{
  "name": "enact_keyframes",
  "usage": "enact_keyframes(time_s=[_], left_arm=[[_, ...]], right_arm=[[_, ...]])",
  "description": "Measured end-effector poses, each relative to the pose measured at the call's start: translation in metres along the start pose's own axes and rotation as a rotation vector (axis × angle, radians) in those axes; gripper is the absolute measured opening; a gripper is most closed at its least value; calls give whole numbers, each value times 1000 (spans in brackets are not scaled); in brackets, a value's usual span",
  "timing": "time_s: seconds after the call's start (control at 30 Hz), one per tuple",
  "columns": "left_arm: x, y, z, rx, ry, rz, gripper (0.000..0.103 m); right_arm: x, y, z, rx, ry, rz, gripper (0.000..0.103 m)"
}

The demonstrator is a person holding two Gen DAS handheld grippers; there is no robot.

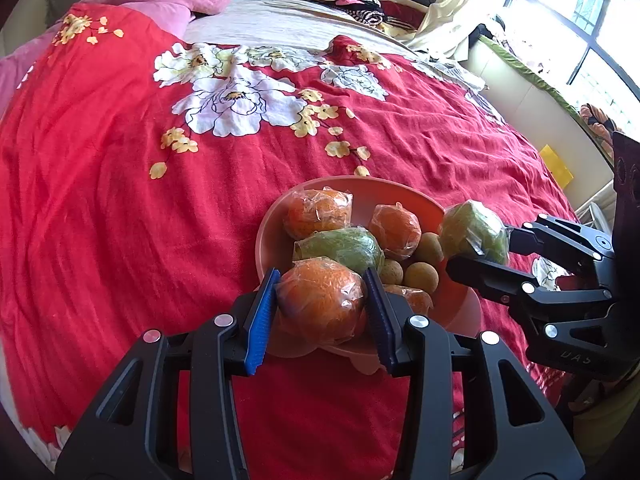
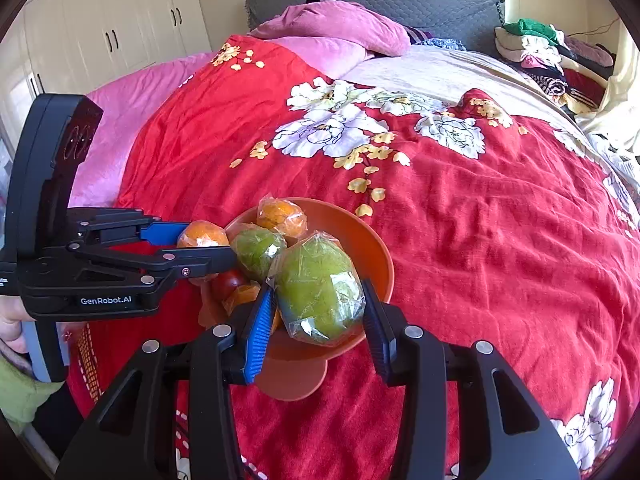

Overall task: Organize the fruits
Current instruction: 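Carry both wrapped fruits over the pink plate and lower them in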

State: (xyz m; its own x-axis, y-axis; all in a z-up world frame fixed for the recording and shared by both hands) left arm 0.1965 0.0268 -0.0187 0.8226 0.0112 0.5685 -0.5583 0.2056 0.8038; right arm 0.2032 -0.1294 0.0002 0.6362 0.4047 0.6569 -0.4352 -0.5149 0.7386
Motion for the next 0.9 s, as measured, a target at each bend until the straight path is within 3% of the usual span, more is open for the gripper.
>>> enact_keyframes(time_s=[0.9], left_arm=[[2,-1,-1,-1,0,0,35]], right_arm=[[4,-20,-9,1,37,-24,43]])
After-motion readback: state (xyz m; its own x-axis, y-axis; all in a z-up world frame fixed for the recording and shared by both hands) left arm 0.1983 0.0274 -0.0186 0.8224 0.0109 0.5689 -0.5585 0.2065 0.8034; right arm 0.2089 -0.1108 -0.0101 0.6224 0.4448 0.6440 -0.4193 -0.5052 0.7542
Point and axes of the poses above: each gripper's, at about its wrist camera, not at the fingertips, and y roughly against the way its jaws point, z to its right, x to its top, the point moved 1 cm from there along -y, roughly the way its jaws point, and after that the axes turned 2 degrees about x, right-handed, at the moved point
